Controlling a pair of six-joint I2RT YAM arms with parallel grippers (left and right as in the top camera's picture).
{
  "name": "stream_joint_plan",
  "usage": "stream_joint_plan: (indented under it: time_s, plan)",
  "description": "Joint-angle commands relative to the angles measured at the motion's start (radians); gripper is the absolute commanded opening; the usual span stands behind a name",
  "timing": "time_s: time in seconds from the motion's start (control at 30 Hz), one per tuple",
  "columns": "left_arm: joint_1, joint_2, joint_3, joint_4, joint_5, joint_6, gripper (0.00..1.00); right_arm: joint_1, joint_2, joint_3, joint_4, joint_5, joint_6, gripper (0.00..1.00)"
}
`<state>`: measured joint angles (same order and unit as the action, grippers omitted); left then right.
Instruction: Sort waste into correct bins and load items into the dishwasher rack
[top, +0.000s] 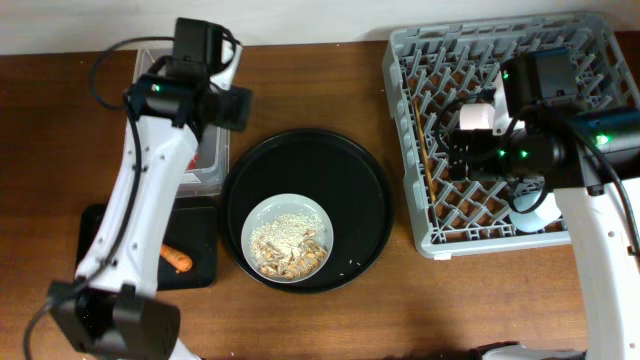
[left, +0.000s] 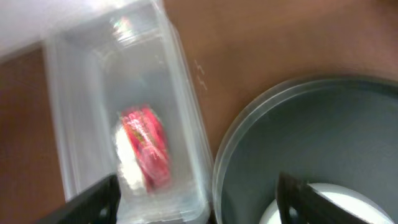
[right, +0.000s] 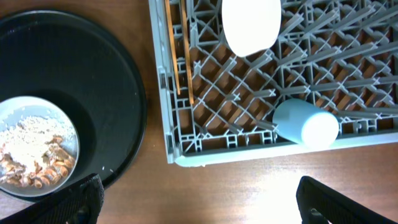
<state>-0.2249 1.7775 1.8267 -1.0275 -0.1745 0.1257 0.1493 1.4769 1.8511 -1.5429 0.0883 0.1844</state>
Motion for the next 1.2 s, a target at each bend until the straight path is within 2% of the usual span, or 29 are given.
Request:
stream_joint_plan:
  time_s: [0.0, 0.07, 0.1, 0.17, 0.27, 0.3, 0.37, 0.43, 0.53, 0.67, 0.83, 1.0, 1.1, 1.17]
  plan:
    - [-0.103, -0.034, 0.017, -0.199, 0.109, -0.097, 0.69, 0.000, 0.002, 0.000, 0.001, -0.002, 0.008, 0.98]
    - [-0.179, -0.031, -0.002, -0.285, 0.127, -0.114, 0.65, 0.000, 0.002, 0.000, 0.002, -0.002, 0.008, 0.98]
    - [-0.214, -0.031, -0.024, -0.310, 0.127, -0.150, 0.64, 0.000, 0.002, 0.000, 0.001, -0.002, 0.008, 0.98]
    - [-0.295, -0.031, -0.138, -0.336, 0.126, -0.270, 0.54, 0.000, 0.002, 0.000, -0.002, -0.002, 0.009, 0.98]
    - [-0.321, -0.031, -0.331, -0.293, 0.126, -0.368, 0.27, 0.000, 0.002, 0.000, -0.003, -0.002, 0.009, 0.98]
    - [-0.310, -0.031, -0.426, -0.248, 0.127, -0.418, 0.15, 0.000, 0.002, 0.000, -0.004, -0.002, 0.009, 0.98]
    - [-0.270, -0.031, -0.580, -0.109, 0.126, -0.454, 0.02, 0.000, 0.002, 0.000, -0.006, -0.002, 0.009, 0.98]
    - [-0.239, -0.031, -0.646, 0.008, 0.100, -0.446, 0.02, 0.000, 0.002, 0.000, -0.006, -0.002, 0.009, 0.98]
    - [-0.217, -0.022, -0.723, 0.167, -0.019, -0.447, 0.02, 0.000, 0.002, 0.000, -0.006, -0.003, 0.009, 0.98]
    - [-0.136, 0.031, -0.747, 0.299, -0.069, -0.446, 0.02, 0.000, 0.002, 0.000, -0.006, -0.006, 0.009, 0.98]
    - [-0.099, 0.123, -0.747, 0.356, -0.066, -0.357, 0.02, 0.000, 0.002, 0.000, -0.006, -0.006, 0.009, 0.98]
    - [-0.099, 0.128, -0.740, 0.486, -0.070, -0.355, 0.04, 0.000, 0.002, 0.000, -0.006, -0.006, 0.009, 0.98]
    - [-0.099, 0.128, -0.702, 0.558, -0.077, -0.317, 0.05, 0.000, 0.002, 0.000, -0.008, -0.006, 0.009, 0.98]
    - [-0.099, 0.128, -0.640, 0.543, -0.080, -0.303, 0.06, 0.000, 0.002, 0.000, -0.013, -0.006, 0.009, 0.98]
